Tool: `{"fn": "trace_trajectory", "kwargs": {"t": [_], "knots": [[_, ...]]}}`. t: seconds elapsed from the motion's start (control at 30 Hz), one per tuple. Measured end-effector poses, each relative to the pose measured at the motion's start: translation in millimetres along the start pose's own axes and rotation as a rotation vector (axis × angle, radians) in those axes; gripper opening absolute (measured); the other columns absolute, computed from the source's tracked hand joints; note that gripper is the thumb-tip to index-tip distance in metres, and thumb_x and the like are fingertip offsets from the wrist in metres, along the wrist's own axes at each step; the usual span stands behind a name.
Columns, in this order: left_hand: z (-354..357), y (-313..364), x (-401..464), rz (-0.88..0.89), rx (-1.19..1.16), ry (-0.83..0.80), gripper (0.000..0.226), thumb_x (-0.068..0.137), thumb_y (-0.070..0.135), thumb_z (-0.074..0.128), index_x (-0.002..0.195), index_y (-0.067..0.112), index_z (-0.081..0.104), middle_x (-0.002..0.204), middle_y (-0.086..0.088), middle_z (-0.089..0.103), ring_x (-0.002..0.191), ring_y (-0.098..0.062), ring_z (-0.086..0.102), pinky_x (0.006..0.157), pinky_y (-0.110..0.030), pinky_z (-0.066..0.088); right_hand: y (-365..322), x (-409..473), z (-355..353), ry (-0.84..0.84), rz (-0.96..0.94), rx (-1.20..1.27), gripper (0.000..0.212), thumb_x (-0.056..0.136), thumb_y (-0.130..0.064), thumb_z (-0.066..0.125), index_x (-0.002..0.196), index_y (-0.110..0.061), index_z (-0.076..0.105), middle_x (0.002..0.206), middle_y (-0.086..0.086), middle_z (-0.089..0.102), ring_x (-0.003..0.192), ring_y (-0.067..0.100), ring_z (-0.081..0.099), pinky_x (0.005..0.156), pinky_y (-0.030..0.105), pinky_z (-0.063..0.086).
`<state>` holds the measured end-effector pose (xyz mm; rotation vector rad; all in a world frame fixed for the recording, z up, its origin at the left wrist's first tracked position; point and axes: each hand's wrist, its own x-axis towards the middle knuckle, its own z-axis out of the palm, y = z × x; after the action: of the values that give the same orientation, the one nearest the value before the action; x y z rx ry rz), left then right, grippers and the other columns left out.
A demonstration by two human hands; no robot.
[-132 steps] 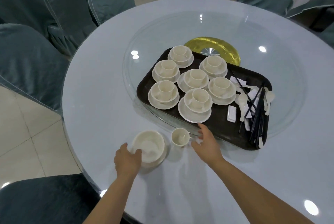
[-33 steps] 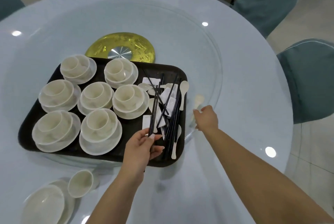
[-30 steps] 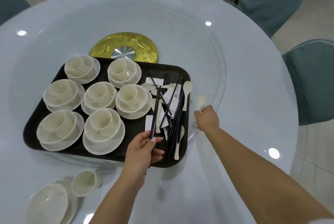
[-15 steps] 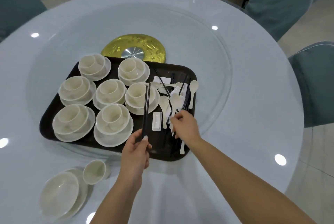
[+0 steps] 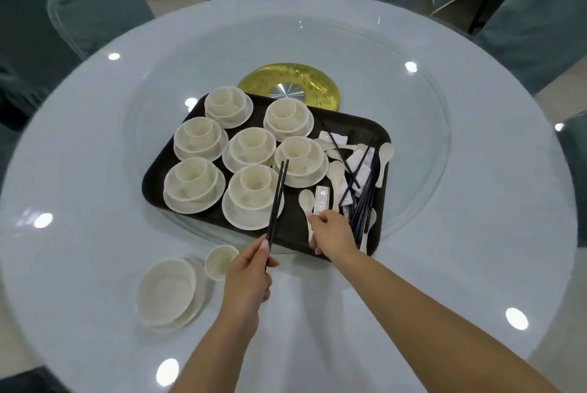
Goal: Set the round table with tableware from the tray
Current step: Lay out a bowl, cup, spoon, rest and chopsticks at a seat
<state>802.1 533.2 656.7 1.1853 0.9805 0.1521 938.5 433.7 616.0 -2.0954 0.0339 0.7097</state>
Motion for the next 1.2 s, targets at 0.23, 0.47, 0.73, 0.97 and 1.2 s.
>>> {"fn": "trace_trajectory", "kwargs": {"t": [0.23, 0.47, 0.73, 0.97, 1.2], "knots": [[-23.6, 0.8, -19.4, -0.001, -0.009, -0.077, 0.018, 0.095, 0.025, 0.06, 0.096, 0.036, 0.073, 0.064, 0.005, 0.062, 0.041, -0.008, 0.034, 0.039, -0.019, 0.027, -26.6, -49.5, 36.6, -0.193, -0.12, 0.208, 0.036, 0.1, -0.041, 0.047, 0.087, -0.012, 0.065, 0.072, 0.002, 0.063, 0.041, 0.012, 0.05, 0.042, 0.02, 0.038], [-57.3, 0.5, -28.0, 0.031, 0.088, -0.065, 0.012, 0.092, 0.029, 0.064, 0.102, 0.03, 0.069, 0.065, 0.005, 0.067, 0.045, -0.007, 0.042, 0.042, -0.018, 0.034, -33.8, -77.9, 72.9, -0.217, -0.149, 0.207, 0.03, 0.097, -0.037, 0.053, 0.081, -0.012, 0.057, 0.068, 0.002, 0.059, 0.048, 0.01, 0.052, 0.05, 0.024, 0.042], [-69.7, -6.4, -26.9, 0.046, 0.232, -0.148, 0.013, 0.095, 0.025, 0.058, 0.104, 0.028, 0.067, 0.083, 0.005, 0.075, 0.073, -0.01, 0.07, 0.071, -0.024, 0.056, -35.2, -75.4, 77.6, -0.044, -0.085, 0.272, 0.025, 0.102, -0.03, 0.041, 0.083, -0.014, 0.045, 0.065, -0.001, 0.068, 0.067, 0.014, 0.065, 0.078, 0.037, 0.052], [-67.3, -12.9, -21.1, -0.026, 0.257, -0.17, 0.01, 0.094, 0.023, 0.059, 0.099, 0.024, 0.067, 0.094, 0.002, 0.072, 0.083, -0.01, 0.069, 0.075, -0.022, 0.052, -25.7, -29.5, 20.3, 0.258, 0.006, 0.135, 0.015, 0.097, -0.02, 0.043, 0.086, -0.015, 0.051, 0.072, 0.004, 0.052, 0.052, 0.016, 0.049, 0.049, 0.027, 0.041], [-67.3, -7.6, -15.9, -0.047, 0.23, -0.145, 0.013, 0.094, 0.017, 0.057, 0.097, 0.021, 0.069, 0.09, -0.001, 0.073, 0.075, -0.013, 0.07, 0.069, -0.021, 0.053, -19.1, 12.9, -0.7, 0.29, -0.034, -0.367, 0.014, 0.094, -0.014, 0.046, 0.09, -0.006, 0.057, 0.08, 0.005, 0.054, 0.082, 0.027, 0.054, 0.067, 0.031, 0.038]]}}
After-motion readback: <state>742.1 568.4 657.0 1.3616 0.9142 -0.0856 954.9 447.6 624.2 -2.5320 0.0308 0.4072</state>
